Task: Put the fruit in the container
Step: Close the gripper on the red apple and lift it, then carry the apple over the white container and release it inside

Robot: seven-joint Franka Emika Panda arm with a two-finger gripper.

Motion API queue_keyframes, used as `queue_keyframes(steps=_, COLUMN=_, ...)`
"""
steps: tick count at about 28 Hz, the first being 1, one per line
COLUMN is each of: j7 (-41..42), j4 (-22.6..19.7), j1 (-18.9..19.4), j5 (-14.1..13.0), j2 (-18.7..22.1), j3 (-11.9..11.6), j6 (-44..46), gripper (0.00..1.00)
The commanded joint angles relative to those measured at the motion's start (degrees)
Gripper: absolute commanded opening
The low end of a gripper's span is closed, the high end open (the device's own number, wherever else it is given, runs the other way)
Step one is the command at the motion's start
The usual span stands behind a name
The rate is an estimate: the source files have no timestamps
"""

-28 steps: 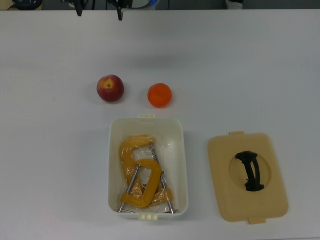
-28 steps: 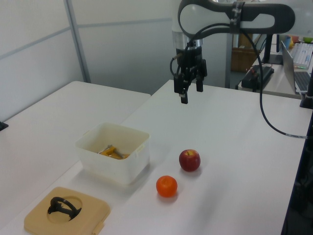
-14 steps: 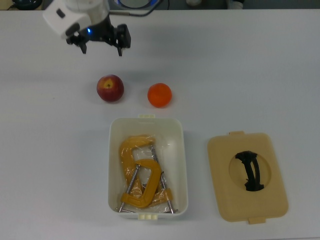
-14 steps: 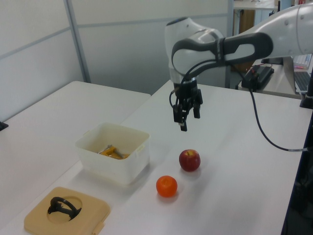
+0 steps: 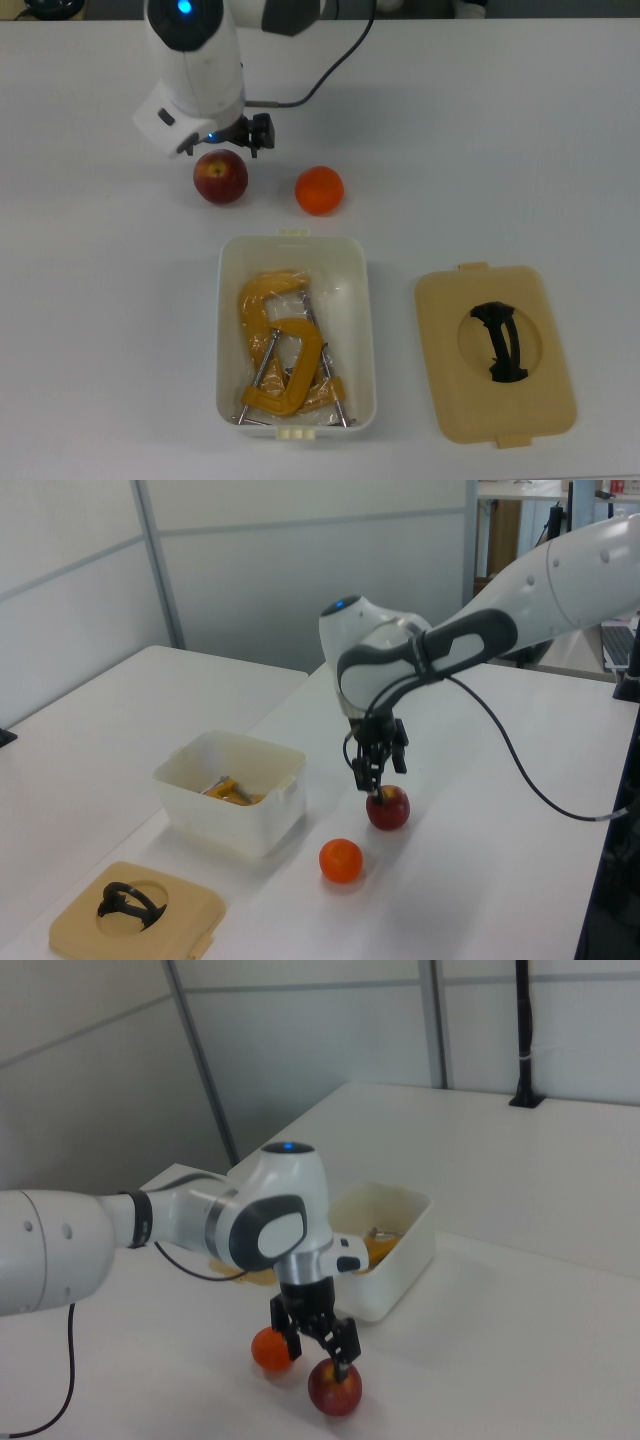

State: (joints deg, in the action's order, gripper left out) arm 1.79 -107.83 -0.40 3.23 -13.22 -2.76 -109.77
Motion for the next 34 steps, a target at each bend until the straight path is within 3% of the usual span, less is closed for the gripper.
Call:
queue_keyframes(steps=1, j7=0.4, j4=-2.9, j1=0.6, j5=1.0, j2=-1.7, j3=-0.1, j6=-4.0, gripper=1.00)
queue_keyframes(steps=7, j7=-0.6, j4=-2.7, j1=0.5, j5=2.0, j2=-4.0, j3=-0.2, j6=-6.0, gripper=1.00)
queue_keyframes(steps=8, j7=-0.9, j4=-2.7, j1=0.5, j5=2.1, j2=-4.1, j3=-0.1, j6=-6.1, gripper=0.94)
queue_keyframes(steps=10, j7=-0.9, j4=-2.6, j1=0.5, j5=2.0, j2=-4.1, j3=-0.2, j6=-6.0, gripper=0.71)
queue_keyframes(steps=13, j7=-1.0, j4=-2.2, j1=0.4, j5=2.0, j2=-3.7, j3=-0.2, j6=-6.0, gripper=0.45)
queue_keyframes(steps=14, j7=-1.0, j4=-2.1, j1=0.4, j5=2.0, j2=-3.6, j3=-0.2, j6=-5.9, gripper=0.42)
queue_keyframes(steps=22, j7=-1.3, j4=2.9, j1=0.8, j5=2.3, j2=2.0, j3=-0.1, j6=-1.9, gripper=0.39)
queue_keyframes(steps=23, j7=-1.4, j4=5.2, j1=1.9, j5=3.7, j2=2.5, j3=-0.1, j6=-1.1, gripper=0.39)
queue_keyframes(steps=29, j7=-3.7, j4=15.2, j1=2.7, j5=5.9, j2=0.4, j3=-0.1, j6=-2.5, gripper=0.40)
queue_keyframes(steps=32, j7=-5.8, j4=16.2, j1=3.9, j5=7.0, j2=-1.3, j3=0.1, j6=-6.9, gripper=0.42)
queue_keyframes(steps=34, j7=-8.9, j4=16.2, j1=4.7, j5=8.2, j2=-2.3, j3=0.1, j6=-14.9, gripper=0.44)
